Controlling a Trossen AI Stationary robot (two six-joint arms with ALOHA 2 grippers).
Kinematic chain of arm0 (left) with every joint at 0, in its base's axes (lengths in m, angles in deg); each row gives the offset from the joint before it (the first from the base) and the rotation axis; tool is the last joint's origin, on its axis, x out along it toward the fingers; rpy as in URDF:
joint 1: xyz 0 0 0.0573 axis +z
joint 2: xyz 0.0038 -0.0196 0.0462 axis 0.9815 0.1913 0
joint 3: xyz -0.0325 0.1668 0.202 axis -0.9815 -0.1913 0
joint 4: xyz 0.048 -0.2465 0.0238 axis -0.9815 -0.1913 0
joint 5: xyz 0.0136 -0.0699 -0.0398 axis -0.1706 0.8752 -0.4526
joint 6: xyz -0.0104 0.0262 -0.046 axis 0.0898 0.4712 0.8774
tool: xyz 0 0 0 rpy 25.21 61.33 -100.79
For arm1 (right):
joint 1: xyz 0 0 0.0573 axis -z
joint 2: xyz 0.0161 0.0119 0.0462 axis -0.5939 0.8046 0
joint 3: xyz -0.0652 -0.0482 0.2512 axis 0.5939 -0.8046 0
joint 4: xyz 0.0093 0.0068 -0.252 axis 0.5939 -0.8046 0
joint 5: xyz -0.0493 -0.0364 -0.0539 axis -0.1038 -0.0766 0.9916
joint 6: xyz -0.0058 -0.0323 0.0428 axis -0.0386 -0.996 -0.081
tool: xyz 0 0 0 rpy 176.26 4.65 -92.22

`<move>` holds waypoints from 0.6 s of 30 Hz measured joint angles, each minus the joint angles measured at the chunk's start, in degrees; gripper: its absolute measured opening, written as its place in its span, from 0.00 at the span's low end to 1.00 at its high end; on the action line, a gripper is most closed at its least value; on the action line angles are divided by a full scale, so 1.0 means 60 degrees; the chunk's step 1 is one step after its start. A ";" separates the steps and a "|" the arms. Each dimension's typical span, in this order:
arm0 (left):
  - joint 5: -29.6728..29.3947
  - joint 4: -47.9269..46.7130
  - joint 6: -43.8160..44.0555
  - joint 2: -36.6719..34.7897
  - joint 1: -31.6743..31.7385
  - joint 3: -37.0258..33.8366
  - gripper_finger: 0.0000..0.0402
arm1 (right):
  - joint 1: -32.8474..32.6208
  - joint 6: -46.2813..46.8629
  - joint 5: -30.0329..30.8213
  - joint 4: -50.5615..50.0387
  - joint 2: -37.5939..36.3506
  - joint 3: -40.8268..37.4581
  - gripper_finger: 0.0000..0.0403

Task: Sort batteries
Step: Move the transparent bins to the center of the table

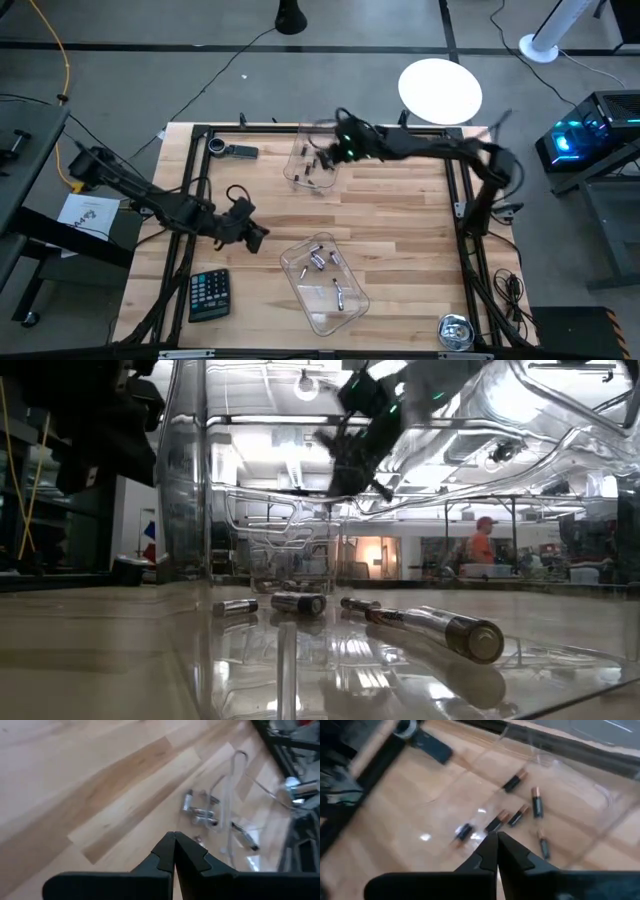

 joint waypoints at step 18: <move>-0.0065 -0.1011 -0.0592 0.0000 0.0288 0.0532 0.00 | 0.0908 -0.3689 0.0569 -0.7002 0.3718 0.5063 0.00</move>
